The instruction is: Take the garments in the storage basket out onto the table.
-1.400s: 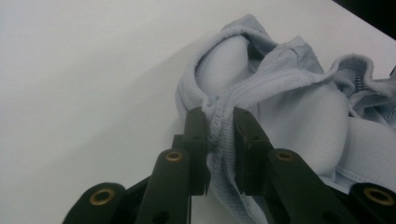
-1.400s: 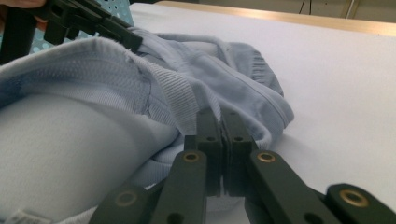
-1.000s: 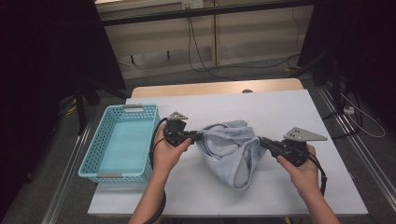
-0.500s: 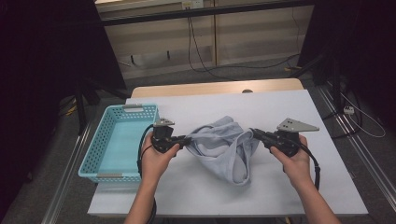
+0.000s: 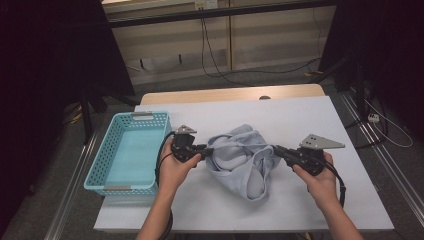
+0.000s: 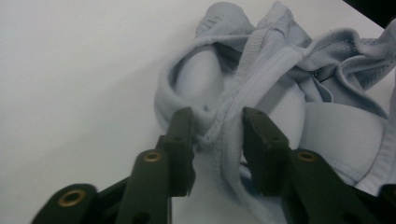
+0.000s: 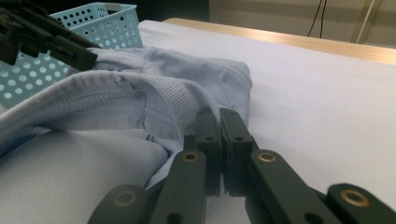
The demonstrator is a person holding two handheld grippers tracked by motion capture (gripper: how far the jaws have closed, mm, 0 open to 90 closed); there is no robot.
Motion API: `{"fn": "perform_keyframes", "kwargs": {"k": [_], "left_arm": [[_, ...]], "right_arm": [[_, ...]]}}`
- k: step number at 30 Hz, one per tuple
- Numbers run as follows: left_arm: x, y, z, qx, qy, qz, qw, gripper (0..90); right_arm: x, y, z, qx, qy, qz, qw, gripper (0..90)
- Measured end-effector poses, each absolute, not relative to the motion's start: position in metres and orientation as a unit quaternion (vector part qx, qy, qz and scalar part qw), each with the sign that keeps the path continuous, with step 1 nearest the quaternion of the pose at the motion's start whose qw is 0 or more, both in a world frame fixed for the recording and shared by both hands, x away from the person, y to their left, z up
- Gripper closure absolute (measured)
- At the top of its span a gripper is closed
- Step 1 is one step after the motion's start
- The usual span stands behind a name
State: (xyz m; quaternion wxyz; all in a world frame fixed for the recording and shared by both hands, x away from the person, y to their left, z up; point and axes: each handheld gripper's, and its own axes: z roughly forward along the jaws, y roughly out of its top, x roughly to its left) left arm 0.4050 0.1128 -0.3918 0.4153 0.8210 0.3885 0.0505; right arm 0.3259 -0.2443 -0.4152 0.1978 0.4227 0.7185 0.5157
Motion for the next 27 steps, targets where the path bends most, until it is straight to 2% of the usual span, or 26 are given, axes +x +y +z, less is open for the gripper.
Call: {"fn": "perform_keyframes", "kwargs": {"k": [3, 4, 7, 12, 20, 22, 27], "left_arm": [[0.407, 0.107, -0.391, 0.821, 0.382, 0.054, 0.421, 59.2], [0.408, 0.104, -0.391, 0.819, 0.378, 0.057, 0.428, 53.5], [0.411, 0.098, -0.391, 0.826, 0.364, 0.06, 0.425, 46.8], [0.415, 0.084, -0.398, 0.835, 0.346, 0.056, 0.424, 40.6], [0.423, 0.06, -0.411, 0.858, 0.314, 0.035, 0.405, 39.2], [0.424, 0.057, -0.412, 0.859, 0.311, 0.031, 0.404, 40.1], [0.429, 0.048, -0.412, 0.862, 0.308, -0.001, 0.402, 67.4]], "right_arm": [[0.323, -0.244, -0.416, 0.421, 0.722, 0.512, 0.197, 88.2], [0.32, -0.243, -0.417, 0.418, 0.726, 0.509, 0.197, 88.2], [0.317, -0.242, -0.418, 0.417, 0.73, 0.504, 0.198, 88.2], [0.313, -0.244, -0.419, 0.421, 0.728, 0.503, 0.198, 88.3], [0.311, -0.244, -0.42, 0.421, 0.73, 0.501, 0.197, 88.3], [0.312, -0.243, -0.421, 0.421, 0.73, 0.502, 0.197, 88.3], [0.315, -0.243, -0.419, 0.419, 0.731, 0.503, 0.192, 88.4]]}}
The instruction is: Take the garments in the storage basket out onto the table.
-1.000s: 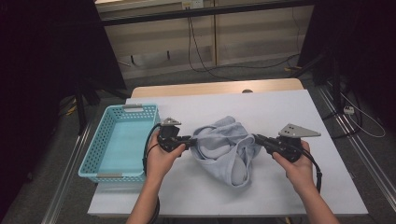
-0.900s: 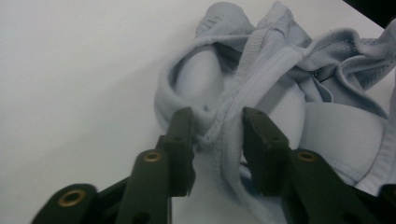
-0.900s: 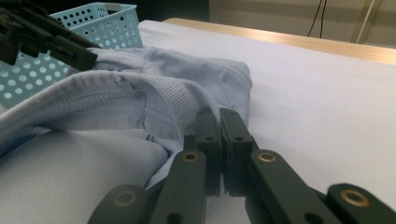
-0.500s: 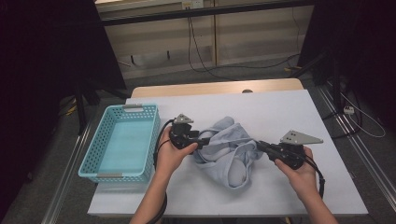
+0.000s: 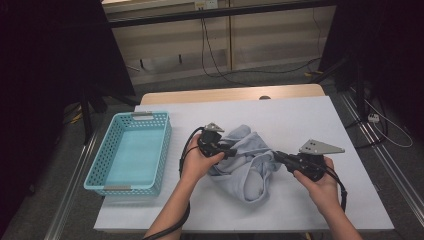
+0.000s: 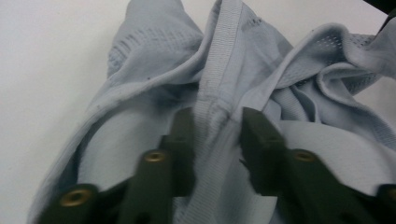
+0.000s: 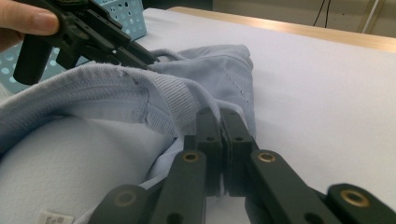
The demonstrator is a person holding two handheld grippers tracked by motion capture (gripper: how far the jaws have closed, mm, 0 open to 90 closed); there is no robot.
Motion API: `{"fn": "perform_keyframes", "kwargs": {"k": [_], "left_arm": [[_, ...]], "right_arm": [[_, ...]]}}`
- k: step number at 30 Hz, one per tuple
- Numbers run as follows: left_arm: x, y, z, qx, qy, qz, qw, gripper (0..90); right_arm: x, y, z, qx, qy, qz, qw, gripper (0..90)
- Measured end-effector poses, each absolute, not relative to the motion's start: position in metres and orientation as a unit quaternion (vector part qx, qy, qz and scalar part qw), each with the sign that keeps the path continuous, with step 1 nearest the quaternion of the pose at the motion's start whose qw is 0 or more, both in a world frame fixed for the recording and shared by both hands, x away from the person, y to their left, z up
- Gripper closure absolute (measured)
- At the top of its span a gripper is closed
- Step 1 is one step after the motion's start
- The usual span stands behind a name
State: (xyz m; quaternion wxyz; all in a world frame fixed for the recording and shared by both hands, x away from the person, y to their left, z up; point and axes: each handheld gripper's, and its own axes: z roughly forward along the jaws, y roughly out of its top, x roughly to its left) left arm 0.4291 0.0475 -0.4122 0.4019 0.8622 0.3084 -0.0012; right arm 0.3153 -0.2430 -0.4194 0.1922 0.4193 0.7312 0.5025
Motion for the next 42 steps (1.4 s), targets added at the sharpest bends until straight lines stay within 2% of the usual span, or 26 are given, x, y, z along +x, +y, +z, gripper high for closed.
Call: {"fn": "perform_keyframes", "kwargs": {"k": [1, 3, 6, 19, 22, 25, 33, 42], "left_arm": [[0.431, 0.046, -0.409, 0.864, 0.309, -0.007, 0.398, 74.1], [0.433, 0.047, -0.402, 0.864, 0.311, -0.006, 0.396, 82.1], [0.437, 0.051, -0.386, 0.861, 0.315, -0.007, 0.398, 86.0], [0.445, 0.063, -0.336, 0.839, 0.332, 0.002, 0.431, 87.0], [0.445, 0.065, -0.328, 0.829, 0.335, -0.004, 0.448, 87.1], [0.445, 0.068, -0.325, 0.826, 0.337, -0.001, 0.452, 87.1], [0.447, 0.08, -0.307, 0.819, 0.347, 0.004, 0.457, 87.1], [0.451, 0.067, -0.298, 0.824, 0.342, 0.014, 0.451, 87.0]], "right_arm": [[0.316, -0.243, -0.418, 0.418, 0.732, 0.503, 0.193, 88.4], [0.318, -0.243, -0.414, 0.416, 0.73, 0.506, 0.195, 88.4], [0.32, -0.245, -0.408, 0.413, 0.73, 0.507, 0.198, 88.4], [0.336, -0.265, -0.361, 0.41, 0.72, 0.502, 0.247, 89.6], [0.342, -0.267, -0.343, 0.409, 0.707, 0.5, 0.287, 89.7], [0.347, -0.264, -0.333, 0.404, 0.701, 0.502, 0.305, 89.7], [0.356, -0.26, -0.325, 0.399, 0.708, 0.505, 0.29, 89.7], [0.355, -0.269, -0.326, 0.41, 0.702, 0.506, 0.289, 89.6]]}}
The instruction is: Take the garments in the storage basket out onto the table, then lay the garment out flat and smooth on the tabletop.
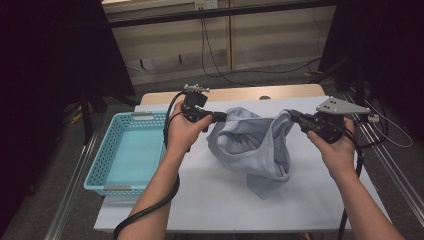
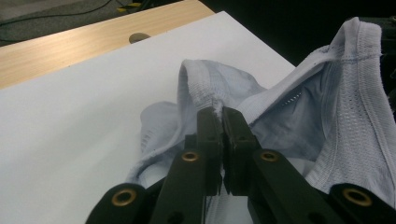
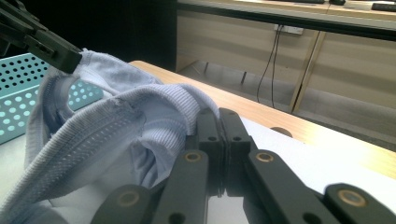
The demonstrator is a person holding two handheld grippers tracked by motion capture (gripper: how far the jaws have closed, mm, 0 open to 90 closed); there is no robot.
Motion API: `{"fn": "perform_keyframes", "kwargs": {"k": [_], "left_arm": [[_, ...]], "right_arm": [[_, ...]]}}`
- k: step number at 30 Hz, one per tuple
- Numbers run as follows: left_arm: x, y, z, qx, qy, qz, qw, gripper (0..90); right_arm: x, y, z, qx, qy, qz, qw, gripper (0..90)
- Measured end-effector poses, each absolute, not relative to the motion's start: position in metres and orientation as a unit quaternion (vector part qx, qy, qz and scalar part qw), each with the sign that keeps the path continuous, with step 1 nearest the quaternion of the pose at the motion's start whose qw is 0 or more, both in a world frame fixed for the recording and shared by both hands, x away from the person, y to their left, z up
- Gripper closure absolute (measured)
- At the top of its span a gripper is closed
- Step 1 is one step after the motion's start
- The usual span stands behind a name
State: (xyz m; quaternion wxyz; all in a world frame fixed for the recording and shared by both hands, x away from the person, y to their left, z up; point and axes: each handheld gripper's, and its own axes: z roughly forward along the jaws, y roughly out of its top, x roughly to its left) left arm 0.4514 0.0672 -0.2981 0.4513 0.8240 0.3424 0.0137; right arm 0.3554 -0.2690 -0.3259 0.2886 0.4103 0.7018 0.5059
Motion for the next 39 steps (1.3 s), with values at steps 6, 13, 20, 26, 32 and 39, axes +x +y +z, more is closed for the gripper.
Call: {"fn": "perform_keyframes", "kwargs": {"k": [6, 13, 20, 26, 32, 39], "left_arm": [[0.453, 0.064, -0.293, 0.824, 0.342, 0.017, 0.451, 87.0], [0.459, 0.06, -0.293, 0.827, 0.34, 0.012, 0.449, 87.0], [0.462, 0.056, -0.292, 0.825, 0.339, 0.009, 0.451, 87.0], [0.462, 0.055, -0.293, 0.826, 0.34, 0.008, 0.449, 87.0], [0.468, 0.05, -0.293, 0.825, 0.34, 0.008, 0.45, 87.0], [0.491, 0.019, -0.286, 0.821, 0.327, 0.007, 0.468, 87.0]], "right_arm": [[0.357, -0.272, -0.327, 0.413, 0.703, 0.501, 0.29, 89.6], [0.36, -0.274, -0.328, 0.419, 0.701, 0.499, 0.289, 89.6], [0.359, -0.276, -0.328, 0.418, 0.704, 0.495, 0.292, 89.6], [0.359, -0.276, -0.329, 0.42, 0.705, 0.491, 0.293, 89.6], [0.36, -0.278, -0.329, 0.421, 0.707, 0.49, 0.29, 89.6], [0.376, -0.299, -0.332, 0.464, 0.686, 0.466, 0.311, 90.0]]}}
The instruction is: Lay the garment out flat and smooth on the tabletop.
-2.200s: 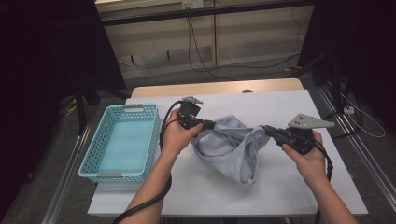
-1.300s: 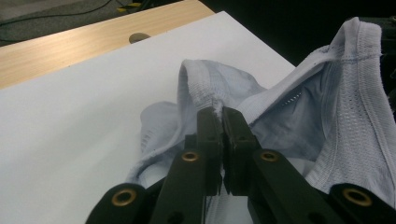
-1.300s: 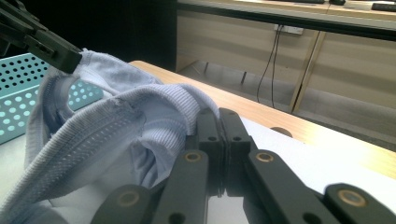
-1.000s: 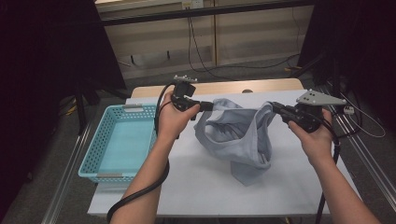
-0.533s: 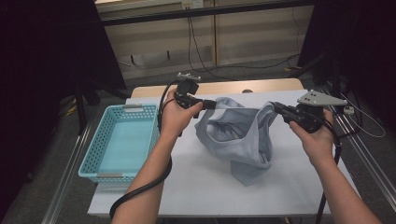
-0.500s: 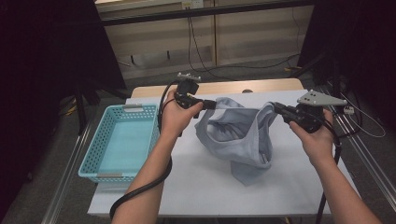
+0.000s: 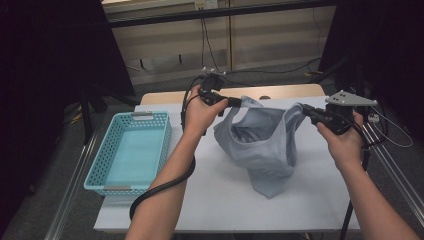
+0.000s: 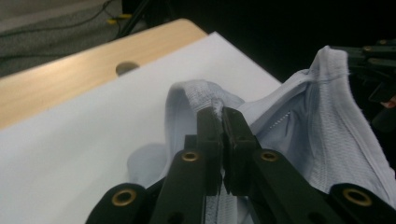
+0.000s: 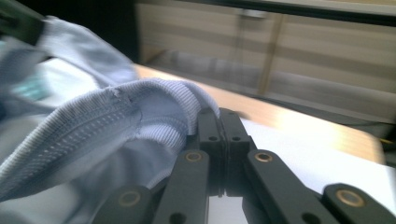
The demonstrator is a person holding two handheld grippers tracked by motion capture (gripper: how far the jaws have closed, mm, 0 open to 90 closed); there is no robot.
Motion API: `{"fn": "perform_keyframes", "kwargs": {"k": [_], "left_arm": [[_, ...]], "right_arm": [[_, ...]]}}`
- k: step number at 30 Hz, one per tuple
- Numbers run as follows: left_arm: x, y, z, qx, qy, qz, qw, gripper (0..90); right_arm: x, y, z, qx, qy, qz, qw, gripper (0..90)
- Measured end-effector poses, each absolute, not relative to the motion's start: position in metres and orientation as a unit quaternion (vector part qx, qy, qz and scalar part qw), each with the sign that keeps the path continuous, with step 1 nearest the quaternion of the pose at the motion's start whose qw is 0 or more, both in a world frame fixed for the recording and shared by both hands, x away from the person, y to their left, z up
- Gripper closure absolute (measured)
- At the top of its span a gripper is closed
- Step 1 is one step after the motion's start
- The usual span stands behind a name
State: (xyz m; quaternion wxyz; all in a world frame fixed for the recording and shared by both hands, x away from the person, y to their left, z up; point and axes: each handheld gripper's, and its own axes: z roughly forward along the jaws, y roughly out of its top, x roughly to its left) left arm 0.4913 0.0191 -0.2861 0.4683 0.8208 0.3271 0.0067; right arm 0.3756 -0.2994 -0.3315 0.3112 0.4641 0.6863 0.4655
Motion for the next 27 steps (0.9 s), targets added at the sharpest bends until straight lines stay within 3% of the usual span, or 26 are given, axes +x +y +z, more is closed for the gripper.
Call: {"fn": "perform_keyframes", "kwargs": {"k": [2, 4, 6, 7, 9, 10, 16, 27], "left_arm": [[0.495, 0.014, -0.285, 0.817, 0.327, 0.012, 0.475, 85.9], [0.503, 0.003, -0.285, 0.806, 0.326, 0.049, 0.492, 72.8], [0.505, 0.002, -0.287, 0.799, 0.33, 0.039, 0.501, 47.9], [0.503, 0.004, -0.292, 0.805, 0.321, 0.051, 0.496, 42.1], [0.501, 0.006, -0.296, 0.811, 0.318, 0.06, 0.487, 39.0], [0.499, 0.009, -0.3, 0.812, 0.321, 0.06, 0.483, 29.8], [0.479, 0.032, -0.321, 0.82, 0.339, 0.056, 0.458, 21.1], [0.456, 0.052, -0.34, 0.836, 0.33, 0.065, 0.433, 17.8]], "right_arm": [[0.38, -0.304, -0.331, 0.472, 0.678, 0.46, 0.325, 90.0], [0.392, -0.308, -0.33, 0.487, 0.682, 0.406, 0.363, 88.3], [0.397, -0.314, -0.334, 0.524, 0.666, 0.387, 0.363, 60.6], [0.396, -0.317, -0.335, 0.54, 0.654, 0.369, 0.38, 52.0], [0.395, -0.318, -0.335, 0.542, 0.657, 0.358, 0.384, 51.6], [0.389, -0.32, -0.337, 0.53, 0.665, 0.368, 0.377, 50.2], [0.362, -0.304, -0.342, 0.497, 0.688, 0.409, 0.334, 41.0], [0.33, -0.277, -0.37, 0.472, 0.711, 0.43, 0.296, 30.8]]}}
